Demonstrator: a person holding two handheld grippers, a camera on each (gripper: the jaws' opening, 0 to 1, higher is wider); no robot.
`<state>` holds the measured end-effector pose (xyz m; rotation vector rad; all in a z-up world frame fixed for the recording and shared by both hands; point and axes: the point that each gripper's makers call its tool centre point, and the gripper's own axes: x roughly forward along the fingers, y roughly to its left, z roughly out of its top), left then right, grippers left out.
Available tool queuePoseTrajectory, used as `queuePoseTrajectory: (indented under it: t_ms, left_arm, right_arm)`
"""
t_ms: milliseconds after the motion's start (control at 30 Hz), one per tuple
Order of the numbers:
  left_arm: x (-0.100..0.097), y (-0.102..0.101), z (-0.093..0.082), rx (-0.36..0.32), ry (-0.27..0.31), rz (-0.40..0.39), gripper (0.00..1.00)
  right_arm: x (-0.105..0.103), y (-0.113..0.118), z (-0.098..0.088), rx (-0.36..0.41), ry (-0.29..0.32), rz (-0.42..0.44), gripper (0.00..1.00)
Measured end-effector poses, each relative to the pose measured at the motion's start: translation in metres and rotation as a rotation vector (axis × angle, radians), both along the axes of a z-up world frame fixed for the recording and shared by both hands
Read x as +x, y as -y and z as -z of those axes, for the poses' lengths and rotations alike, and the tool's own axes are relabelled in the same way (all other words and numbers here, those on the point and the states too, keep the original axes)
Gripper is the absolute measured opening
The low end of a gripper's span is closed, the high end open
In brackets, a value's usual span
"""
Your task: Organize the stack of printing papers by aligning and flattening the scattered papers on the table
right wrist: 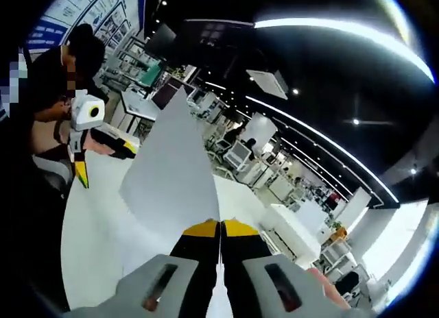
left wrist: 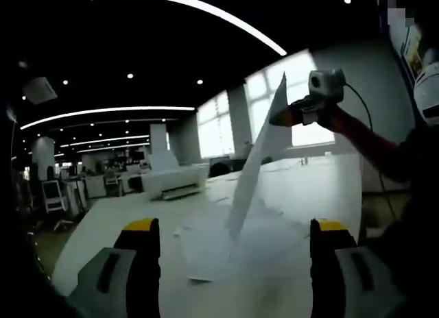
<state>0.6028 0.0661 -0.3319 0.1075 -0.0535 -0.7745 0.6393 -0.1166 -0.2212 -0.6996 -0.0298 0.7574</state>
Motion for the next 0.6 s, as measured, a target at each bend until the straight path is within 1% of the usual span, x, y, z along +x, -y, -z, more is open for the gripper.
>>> queuePoseTrajectory:
  t_ms: [267, 400, 600]
  left_arm:
    - [0.0, 0.005, 0.002, 0.004, -0.004, 0.011, 0.93]
    - [0.0, 0.006, 0.003, 0.013, -0.003, 0.013, 0.93]
    - [-0.001, 0.007, 0.001, 0.009, 0.002, 0.019, 0.93]
  right_arm:
    - [-0.011, -0.011, -0.007, -0.028, 0.019, -0.022, 0.0]
    - [-0.015, -0.015, -0.01, -0.059, 0.047, -0.027, 0.0]
    - [-0.023, -0.024, -0.015, -0.092, 0.08, -0.045, 0.0]
